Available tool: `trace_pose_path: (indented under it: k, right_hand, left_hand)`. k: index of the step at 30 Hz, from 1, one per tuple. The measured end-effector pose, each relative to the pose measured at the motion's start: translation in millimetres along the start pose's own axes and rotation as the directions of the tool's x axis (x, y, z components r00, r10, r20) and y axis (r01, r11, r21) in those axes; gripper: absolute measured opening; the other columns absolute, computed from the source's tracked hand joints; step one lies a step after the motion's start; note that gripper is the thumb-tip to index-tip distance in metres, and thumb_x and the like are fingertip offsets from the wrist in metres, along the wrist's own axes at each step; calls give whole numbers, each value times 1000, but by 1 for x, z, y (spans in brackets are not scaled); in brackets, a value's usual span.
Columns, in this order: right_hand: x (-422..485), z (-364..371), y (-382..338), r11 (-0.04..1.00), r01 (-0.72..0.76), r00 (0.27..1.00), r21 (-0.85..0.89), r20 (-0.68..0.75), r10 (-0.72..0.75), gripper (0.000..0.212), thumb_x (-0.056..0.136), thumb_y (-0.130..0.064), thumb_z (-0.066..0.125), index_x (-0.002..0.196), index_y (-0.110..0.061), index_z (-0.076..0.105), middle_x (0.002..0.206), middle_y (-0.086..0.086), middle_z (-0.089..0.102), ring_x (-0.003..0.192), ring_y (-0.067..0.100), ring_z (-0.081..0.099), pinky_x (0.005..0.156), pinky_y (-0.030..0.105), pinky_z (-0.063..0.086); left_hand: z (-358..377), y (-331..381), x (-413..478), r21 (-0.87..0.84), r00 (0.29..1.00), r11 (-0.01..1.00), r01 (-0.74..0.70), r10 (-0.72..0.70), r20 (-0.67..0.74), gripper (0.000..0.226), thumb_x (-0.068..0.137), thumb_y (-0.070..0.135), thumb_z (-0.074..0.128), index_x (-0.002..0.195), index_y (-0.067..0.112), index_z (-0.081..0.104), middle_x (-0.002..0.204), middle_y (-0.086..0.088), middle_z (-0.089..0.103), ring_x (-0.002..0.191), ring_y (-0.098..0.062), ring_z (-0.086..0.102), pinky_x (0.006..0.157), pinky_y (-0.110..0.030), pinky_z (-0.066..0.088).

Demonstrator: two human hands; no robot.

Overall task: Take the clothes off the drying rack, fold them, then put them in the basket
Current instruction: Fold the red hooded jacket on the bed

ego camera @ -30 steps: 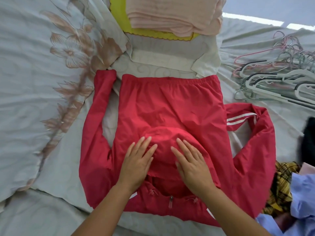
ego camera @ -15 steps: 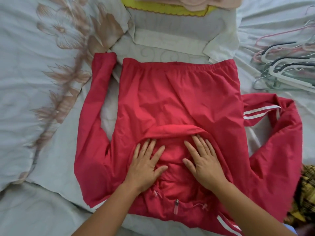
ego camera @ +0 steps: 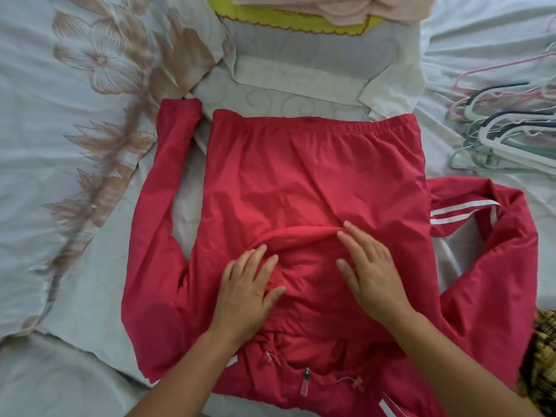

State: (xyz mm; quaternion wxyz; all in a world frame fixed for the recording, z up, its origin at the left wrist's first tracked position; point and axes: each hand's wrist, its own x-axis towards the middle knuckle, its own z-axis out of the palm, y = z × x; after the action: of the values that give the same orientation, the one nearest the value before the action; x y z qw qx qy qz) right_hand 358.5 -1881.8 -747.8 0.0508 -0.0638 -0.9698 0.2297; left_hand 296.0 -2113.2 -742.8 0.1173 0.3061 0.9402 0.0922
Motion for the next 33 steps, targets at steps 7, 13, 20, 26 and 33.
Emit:
trace_pose_path:
  k: [7,13,20,26,33]
  right_hand:
    - [41,-24,83,904,-297,928,-309,131,349,97,80,-72,-9,147,-12,28,155,6,24,144,21,20,116,37,5]
    - [56,-22,65,945,-148,983,-292,63,174,67,94,-56,18,142,-14,38,152,11,30,140,26,25,114,37,4]
    - [85,-14,83,857,-273,874,-437,260,411,88,75,-65,-3,151,-23,12,159,3,3,146,20,1,115,43,-8]
    - [53,-23,7,982,-102,995,-156,-32,98,58,97,-48,21,142,-15,37,152,10,28,141,25,23,115,42,5]
    - [-22,39,-45,985,98,963,-140,264,-59,54,98,-51,15,141,-24,34,154,5,26,138,23,30,114,43,17]
  left_hand:
    - [21,-16,24,138,980,987,-81,54,193,67,91,65,6,143,27,27,151,-5,27,139,-24,22,108,-49,15]
    - [8,-9,30,92,988,990,-104,93,125,65,92,64,13,144,28,27,152,-6,28,140,-24,21,109,-51,15]
    - [7,-11,49,105,971,993,-45,19,238,83,73,77,-14,145,38,4,155,3,-4,143,-12,-4,112,-47,-5]
    - [-22,-42,29,-390,921,888,246,-339,-192,70,90,60,33,123,1,54,132,-24,48,126,-26,37,106,-34,25]
    - [-57,-127,-2,-344,665,738,581,-673,-323,56,81,38,62,114,-7,53,118,-29,52,114,-45,46,97,-48,34]
